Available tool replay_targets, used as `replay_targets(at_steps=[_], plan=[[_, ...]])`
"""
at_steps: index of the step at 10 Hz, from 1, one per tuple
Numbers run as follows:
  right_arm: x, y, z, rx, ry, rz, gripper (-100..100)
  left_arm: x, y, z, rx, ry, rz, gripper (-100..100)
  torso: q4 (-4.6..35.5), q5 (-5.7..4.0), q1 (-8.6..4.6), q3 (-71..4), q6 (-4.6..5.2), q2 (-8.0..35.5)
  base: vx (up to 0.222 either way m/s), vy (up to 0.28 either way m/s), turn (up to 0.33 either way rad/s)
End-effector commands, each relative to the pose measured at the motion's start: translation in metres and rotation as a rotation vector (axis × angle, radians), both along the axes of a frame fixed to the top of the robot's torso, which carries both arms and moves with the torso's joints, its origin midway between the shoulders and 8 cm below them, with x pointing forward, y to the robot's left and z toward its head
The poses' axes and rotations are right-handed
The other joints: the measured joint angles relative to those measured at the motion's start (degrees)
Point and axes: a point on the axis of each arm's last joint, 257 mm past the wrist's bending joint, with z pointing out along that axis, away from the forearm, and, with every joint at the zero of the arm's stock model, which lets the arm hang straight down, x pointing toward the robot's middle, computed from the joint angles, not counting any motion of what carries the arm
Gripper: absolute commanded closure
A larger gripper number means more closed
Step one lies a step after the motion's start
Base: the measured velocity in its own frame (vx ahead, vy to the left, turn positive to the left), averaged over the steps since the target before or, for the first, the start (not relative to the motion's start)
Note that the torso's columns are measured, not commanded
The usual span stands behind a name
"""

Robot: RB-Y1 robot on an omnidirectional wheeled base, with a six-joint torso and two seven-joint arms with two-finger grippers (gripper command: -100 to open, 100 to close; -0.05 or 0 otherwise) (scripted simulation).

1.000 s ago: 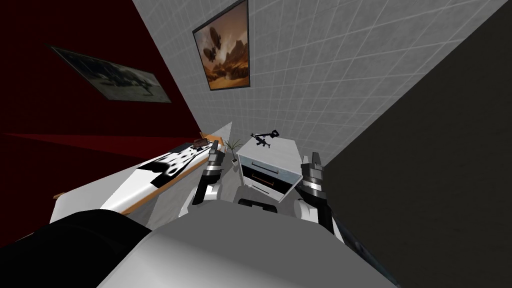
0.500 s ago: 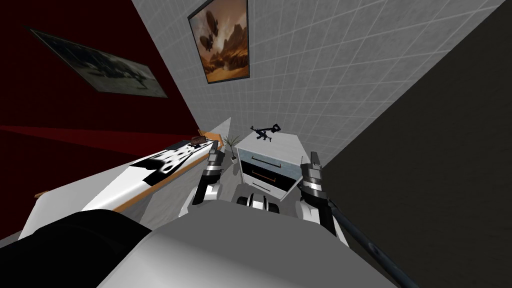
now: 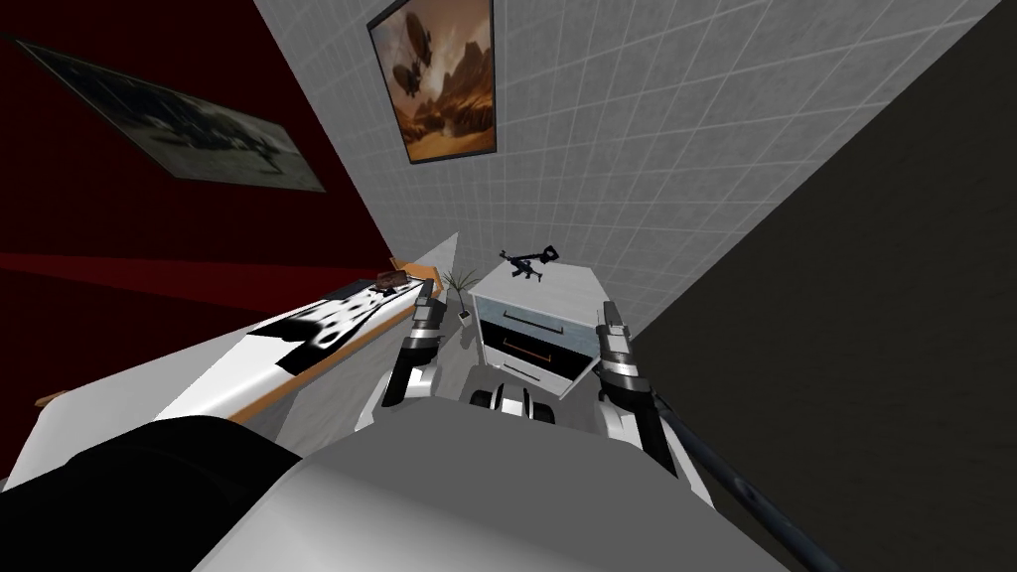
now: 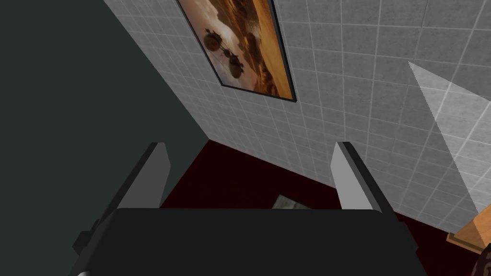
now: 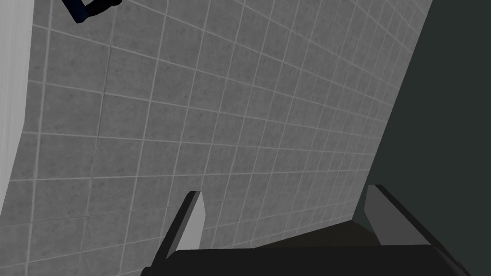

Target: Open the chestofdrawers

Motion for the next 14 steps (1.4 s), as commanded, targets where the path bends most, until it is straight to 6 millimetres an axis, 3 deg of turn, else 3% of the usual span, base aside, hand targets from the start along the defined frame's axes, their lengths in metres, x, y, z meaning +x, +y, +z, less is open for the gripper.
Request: replay_targets(at_steps=[1,14], plan=[[0.002,0.004,-0.001,-0.080,-0.005,-0.024,-100,0.000,0.000,0.000,0.000,0.000,0.000,0,0.00,-0.01,-0.01,0.00,0.01,-0.01,0.006,0.035,-0.019],[0.018,0.020,-0.012,-0.512,-0.061,-0.203,-100,0.000,0.000,0.000,0.000,0.000,0.000,0,0.00,0.01,0.03,-0.01,0.00,0.00,0.010,0.056,-0.037]])
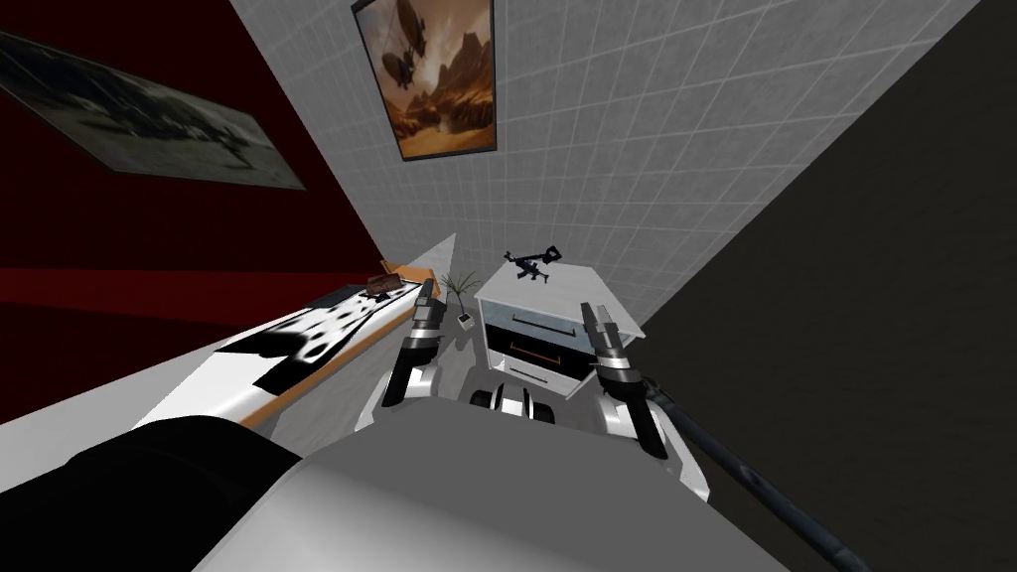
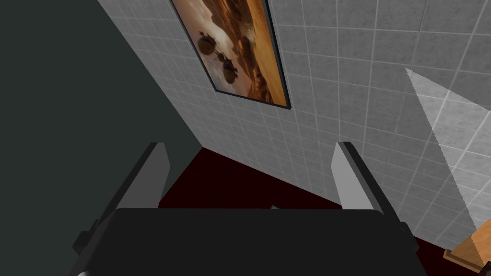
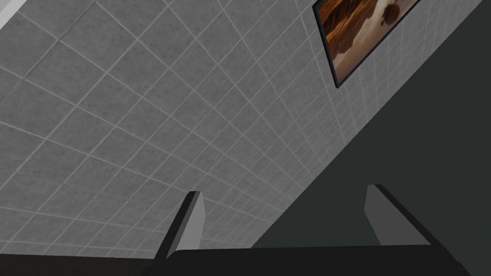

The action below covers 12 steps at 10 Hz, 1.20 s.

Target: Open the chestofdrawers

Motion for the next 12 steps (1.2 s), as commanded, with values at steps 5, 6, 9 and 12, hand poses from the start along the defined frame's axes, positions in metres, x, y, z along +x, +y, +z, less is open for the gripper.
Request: replay_targets(at_steps=[5,6,9,12], plan=[[0.007,0.005,-0.007,-0.185,-0.033,-0.093,-100,0.000,0.000,0.000,0.000,0.000,0.000,0,-0.01,0.02,0.07,-0.03,0.00,-0.05,0.005,0.055,-0.040],[0.011,0.006,-0.011,-0.242,-0.040,-0.117,-100,0.000,0.000,0.000,0.000,0.000,0.000,0,0.00,-0.02,-0.06,0.00,0.00,-0.01,0.016,0.065,-0.061],[0.015,0.008,-0.017,-0.335,-0.056,-0.167,-100,0.000,0.000,0.000,0.000,0.000,0.000,0,0.00,0.01,0.07,-0.01,0.01,-0.02,0.011,0.069,-0.056],[0.019,0.009,-0.022,-0.421,-0.068,-0.210,-100,0.000,0.000,0.000,0.000,0.000,0.000,0,0.00,-0.02,0.00,0.01,0.02,0.01,0.003,0.048,-0.038]])
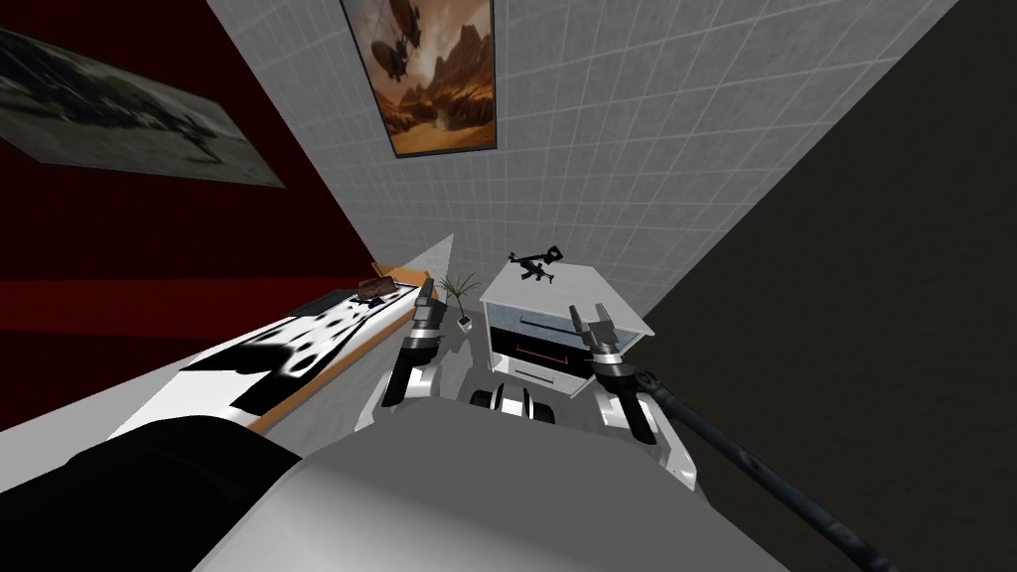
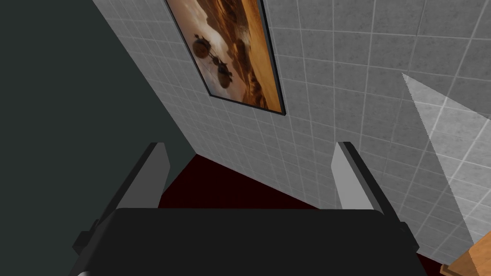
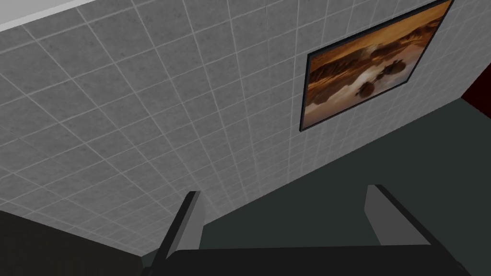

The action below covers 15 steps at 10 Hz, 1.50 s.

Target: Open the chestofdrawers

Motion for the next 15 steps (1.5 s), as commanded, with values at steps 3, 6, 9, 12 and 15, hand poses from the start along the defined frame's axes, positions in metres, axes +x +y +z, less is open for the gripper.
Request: replay_targets(at_steps=[3,6,9,12,15], plan=[[0.006,0.001,-0.010,-0.133,-0.020,-0.068,-100,0.000,0.000,0.000,0.000,0.000,0.000,0,-0.01,0.03,0.05,-0.04,-0.02,-0.04,0.013,0.064,-0.037],[0.014,0.002,-0.025,-0.264,-0.026,-0.127,-100,0.000,0.000,0.000,0.000,0.000,0.000,0,0.00,0.02,0.02,0.00,-0.01,0.00,0.006,0.061,-0.064],[0.018,0.001,-0.034,-0.355,-0.035,-0.170,-100,0.000,0.000,0.000,0.000,0.000,0.000,0,0.00,0.00,-0.05,-0.01,-0.02,-0.02,0.007,0.059,-0.051],[0.022,0.001,-0.043,-0.449,-0.045,-0.214,-100,0.000,0.000,0.000,0.000,0.000,0.000,0,-0.01,0.03,0.06,-0.03,-0.01,-0.05,0.014,0.072,-0.053],[0.026,0.000,-0.053,-0.533,-0.050,-0.251,-100,0.000,0.000,0.000,0.000,0.000,0.000,0,0.01,0.02,0.00,0.01,-0.02,0.03,0.003,0.066,-0.042]])
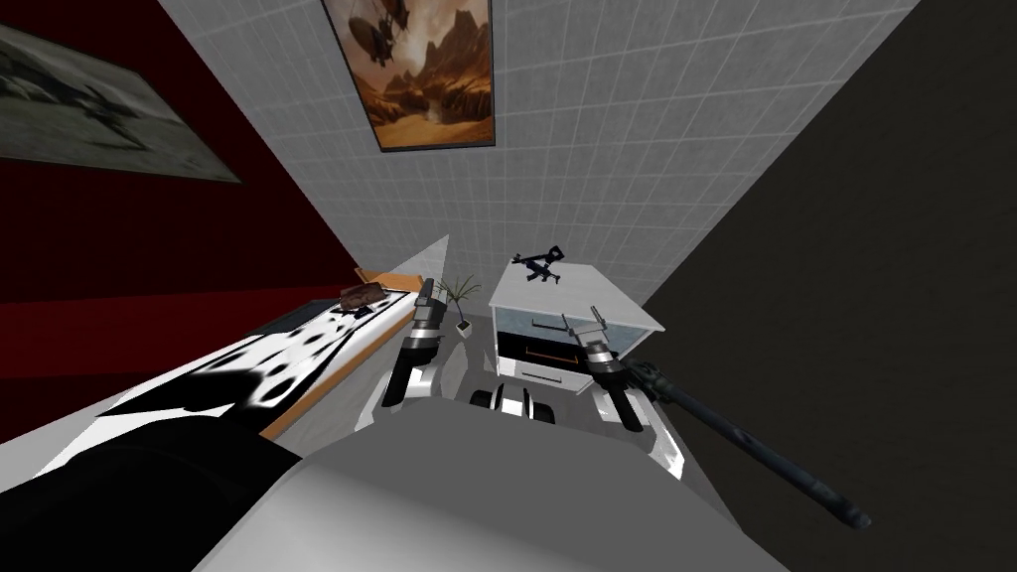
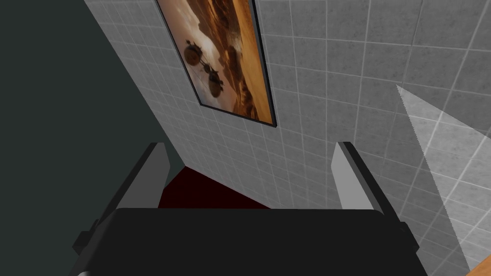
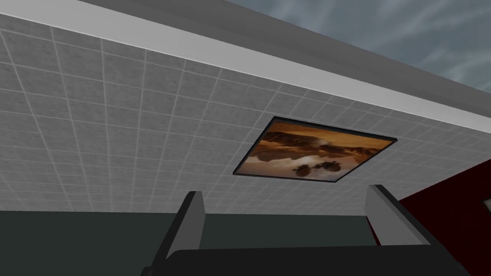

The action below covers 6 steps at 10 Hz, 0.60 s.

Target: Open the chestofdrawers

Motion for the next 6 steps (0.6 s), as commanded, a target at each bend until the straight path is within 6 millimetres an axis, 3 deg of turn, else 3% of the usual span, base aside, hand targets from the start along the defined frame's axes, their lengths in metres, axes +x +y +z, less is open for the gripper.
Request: replay_targets(at_steps=[1,6], plan=[[0.004,-0.002,-0.012,-0.090,-0.002,-0.039,-100,0.000,0.000,0.000,0.000,0.000,0.000,0,0.00,-0.04,-0.13,0.00,0.00,-0.01,0.016,0.047,-0.070],[0.010,-0.005,-0.034,-0.258,-0.004,-0.108,-100,0.000,0.000,0.000,0.000,0.000,0.000,0,0.00,0.00,0.03,0.00,0.01,0.00,0.006,0.074,-0.065]])
